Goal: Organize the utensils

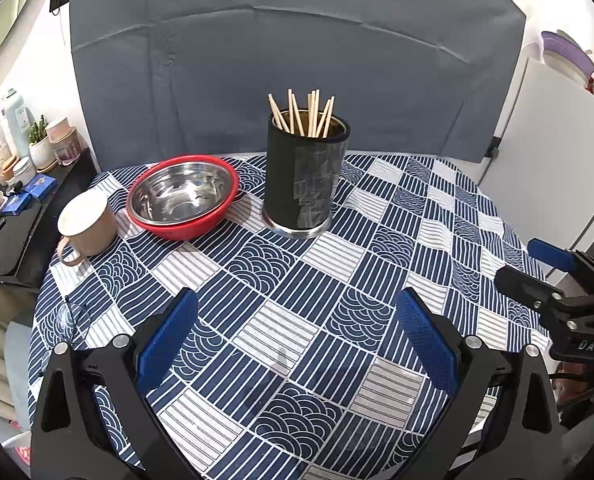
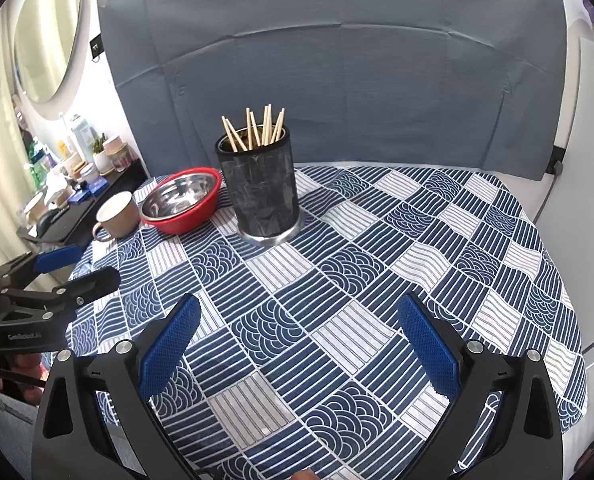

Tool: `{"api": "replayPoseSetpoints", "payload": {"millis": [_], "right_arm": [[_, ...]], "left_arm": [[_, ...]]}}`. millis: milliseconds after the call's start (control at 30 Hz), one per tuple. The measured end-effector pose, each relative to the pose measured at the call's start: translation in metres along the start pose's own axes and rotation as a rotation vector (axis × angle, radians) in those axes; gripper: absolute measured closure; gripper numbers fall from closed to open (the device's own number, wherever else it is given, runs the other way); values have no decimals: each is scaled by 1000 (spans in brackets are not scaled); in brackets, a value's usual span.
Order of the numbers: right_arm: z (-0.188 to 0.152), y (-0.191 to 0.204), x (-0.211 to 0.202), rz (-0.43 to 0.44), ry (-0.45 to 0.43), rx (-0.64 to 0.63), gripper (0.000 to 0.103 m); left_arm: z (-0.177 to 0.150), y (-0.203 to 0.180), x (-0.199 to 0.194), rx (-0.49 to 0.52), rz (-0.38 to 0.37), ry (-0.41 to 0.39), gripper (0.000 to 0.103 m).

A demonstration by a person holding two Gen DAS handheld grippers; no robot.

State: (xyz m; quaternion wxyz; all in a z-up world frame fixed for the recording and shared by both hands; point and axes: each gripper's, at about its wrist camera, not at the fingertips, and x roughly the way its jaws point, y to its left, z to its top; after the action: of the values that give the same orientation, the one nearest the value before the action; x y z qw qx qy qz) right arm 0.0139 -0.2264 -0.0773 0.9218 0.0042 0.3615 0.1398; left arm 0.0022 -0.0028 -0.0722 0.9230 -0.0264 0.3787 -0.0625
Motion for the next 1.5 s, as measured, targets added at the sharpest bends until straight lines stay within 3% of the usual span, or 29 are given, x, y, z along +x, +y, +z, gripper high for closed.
{"api": "replayPoseSetpoints", "payload": {"millis": [900,1100,1500], "right_arm": [[0,3,-1,-12,7,-6,8],[-1,4,-2,-10,8,-7,8],[-2,1,-5,-18,6,-1,8]], "left_arm": [[0,6,1,-8,-5,0,6],[-1,0,2,22,69,12,6],[-2,4,0,4,55,9,6]]}}
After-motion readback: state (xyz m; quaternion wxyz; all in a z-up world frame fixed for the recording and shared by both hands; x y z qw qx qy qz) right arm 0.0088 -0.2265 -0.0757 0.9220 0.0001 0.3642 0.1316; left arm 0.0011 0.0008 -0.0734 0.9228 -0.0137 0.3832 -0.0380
